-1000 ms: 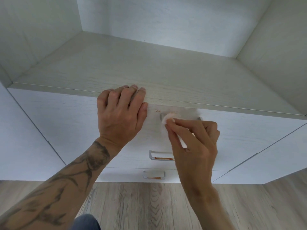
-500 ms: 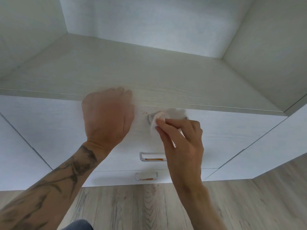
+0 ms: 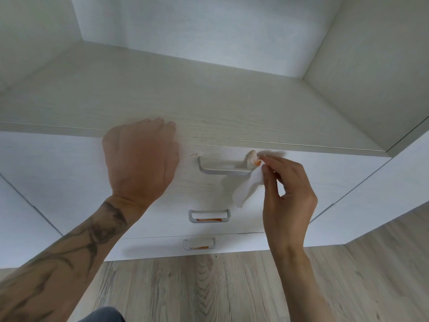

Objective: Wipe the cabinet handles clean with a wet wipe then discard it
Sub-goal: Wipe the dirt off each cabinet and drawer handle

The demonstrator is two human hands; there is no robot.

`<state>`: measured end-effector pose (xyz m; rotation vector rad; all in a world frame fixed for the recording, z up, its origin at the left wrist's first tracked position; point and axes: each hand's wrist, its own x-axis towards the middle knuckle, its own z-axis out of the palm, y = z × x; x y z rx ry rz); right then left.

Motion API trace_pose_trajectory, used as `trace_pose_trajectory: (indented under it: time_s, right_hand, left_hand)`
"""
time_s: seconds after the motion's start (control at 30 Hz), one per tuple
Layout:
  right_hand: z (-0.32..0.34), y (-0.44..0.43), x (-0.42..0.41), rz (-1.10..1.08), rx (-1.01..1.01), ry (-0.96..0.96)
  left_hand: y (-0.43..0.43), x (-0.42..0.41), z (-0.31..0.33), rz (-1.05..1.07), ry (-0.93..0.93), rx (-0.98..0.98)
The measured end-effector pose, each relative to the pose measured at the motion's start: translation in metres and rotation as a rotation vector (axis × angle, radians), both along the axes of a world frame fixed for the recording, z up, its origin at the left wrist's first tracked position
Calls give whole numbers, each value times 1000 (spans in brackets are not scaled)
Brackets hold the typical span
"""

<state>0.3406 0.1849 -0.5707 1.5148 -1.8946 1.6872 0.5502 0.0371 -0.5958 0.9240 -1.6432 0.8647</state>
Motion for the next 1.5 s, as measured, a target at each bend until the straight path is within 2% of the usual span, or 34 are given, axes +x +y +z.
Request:
trace_pose_trajectory:
  time_s: [0.23, 0.43, 0.6, 1.0, 1.33, 1.5]
  right_hand:
    - [-8, 11, 6, -13, -23, 51]
    - [-2, 5, 7, -24, 8, 16]
    - [-5, 17, 14, -6, -30, 63]
    - [-8, -16, 64, 102, -54, 264]
    - [3, -49, 90, 6, -229, 260]
    - [-7, -41, 84, -21, -114, 348]
  left_hand:
    - [-1, 0, -2, 7, 4, 10]
    - [-3, 0, -3, 6, -1, 6]
    - [-4, 0, -3, 16, -9, 1]
    - [0, 0, 1, 23, -9, 2]
    - [1, 0, 1, 44, -16, -3]
    - [0, 1, 1, 36, -23, 0]
